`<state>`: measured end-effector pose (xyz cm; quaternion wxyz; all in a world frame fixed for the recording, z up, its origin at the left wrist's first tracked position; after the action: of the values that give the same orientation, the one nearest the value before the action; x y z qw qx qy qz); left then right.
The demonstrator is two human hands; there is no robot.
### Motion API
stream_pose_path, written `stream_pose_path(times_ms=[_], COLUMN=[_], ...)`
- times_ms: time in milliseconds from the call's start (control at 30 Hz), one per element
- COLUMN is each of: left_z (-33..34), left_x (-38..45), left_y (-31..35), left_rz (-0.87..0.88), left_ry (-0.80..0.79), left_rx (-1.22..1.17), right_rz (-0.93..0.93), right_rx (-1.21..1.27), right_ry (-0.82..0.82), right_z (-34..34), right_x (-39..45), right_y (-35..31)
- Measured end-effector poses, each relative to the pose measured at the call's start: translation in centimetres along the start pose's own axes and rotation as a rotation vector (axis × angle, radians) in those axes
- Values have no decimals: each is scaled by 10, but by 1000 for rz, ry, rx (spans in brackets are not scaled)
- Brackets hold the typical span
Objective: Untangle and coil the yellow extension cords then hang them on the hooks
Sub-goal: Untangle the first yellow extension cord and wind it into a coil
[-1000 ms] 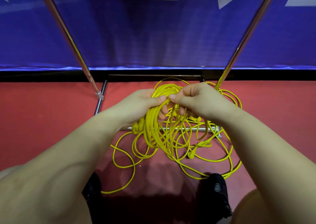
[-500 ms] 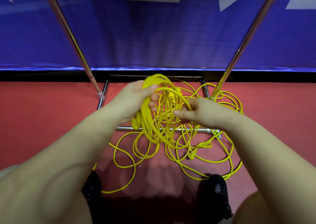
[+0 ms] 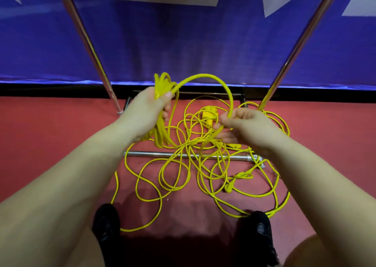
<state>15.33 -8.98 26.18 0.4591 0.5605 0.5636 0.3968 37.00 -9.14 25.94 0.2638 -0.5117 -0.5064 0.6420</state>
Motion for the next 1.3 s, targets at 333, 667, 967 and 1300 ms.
stream_pose_path(times_ms=[333, 667, 967, 1300], left_z=[36, 43, 36, 23], left_x=[-15, -13, -5, 5], left_y=[6, 2, 5, -1], left_rz=[-76, -166, -215, -180], left_ry=[-182, -328, -96, -3], left_rx=[6, -249, -494, -356], right_rz=[76, -6, -171, -386], right_rx=[852, 1015, -402, -603], right_ry=[73, 176, -138, 210], right_z=[3, -3, 48, 34], right_x=[-3, 5, -4, -5], right_y=[-25, -22, 14, 0])
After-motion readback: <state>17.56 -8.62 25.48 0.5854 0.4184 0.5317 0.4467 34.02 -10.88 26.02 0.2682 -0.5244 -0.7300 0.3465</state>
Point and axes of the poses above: each hand's wrist, its own x-axis towards the middle knuckle, its own z-axis out of the palm, y = z × x, the point moved 2 cm from there along x, towards the middle knuckle, and after that the axes turned 6 degrees about -y, right-handed, at the moved point
